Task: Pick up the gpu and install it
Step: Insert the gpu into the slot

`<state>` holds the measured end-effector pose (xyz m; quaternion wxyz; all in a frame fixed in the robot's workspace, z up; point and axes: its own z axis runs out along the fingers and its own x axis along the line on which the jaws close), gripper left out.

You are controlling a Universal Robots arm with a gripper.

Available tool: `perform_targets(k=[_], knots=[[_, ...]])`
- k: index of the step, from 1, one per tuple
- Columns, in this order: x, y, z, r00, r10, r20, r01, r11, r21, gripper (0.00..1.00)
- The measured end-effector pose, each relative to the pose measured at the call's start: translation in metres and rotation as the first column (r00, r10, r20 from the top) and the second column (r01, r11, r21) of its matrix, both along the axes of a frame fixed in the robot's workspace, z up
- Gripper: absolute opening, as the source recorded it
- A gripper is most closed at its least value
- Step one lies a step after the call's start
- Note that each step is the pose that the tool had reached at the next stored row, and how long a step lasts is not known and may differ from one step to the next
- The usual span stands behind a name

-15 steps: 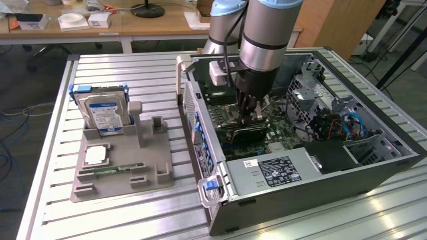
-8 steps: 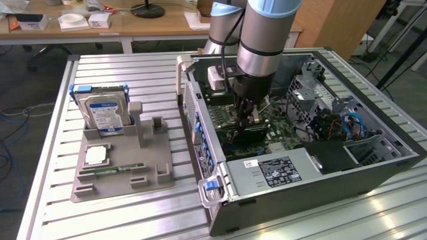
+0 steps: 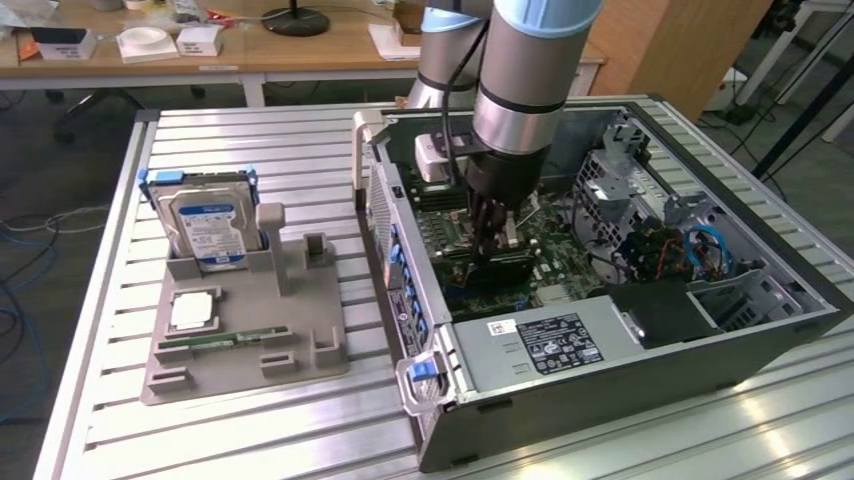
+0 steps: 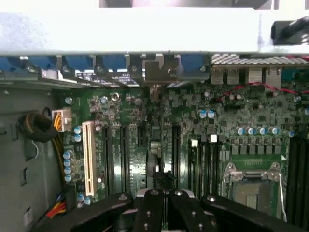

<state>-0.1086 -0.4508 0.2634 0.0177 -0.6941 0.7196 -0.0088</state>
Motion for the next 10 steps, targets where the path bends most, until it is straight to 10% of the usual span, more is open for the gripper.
perform_targets(k=[10], knots=[[0.000, -0.0002, 0.0315, 1.0000, 0.000, -0.0034, 0.000, 1.0000, -0.0021, 0.11]])
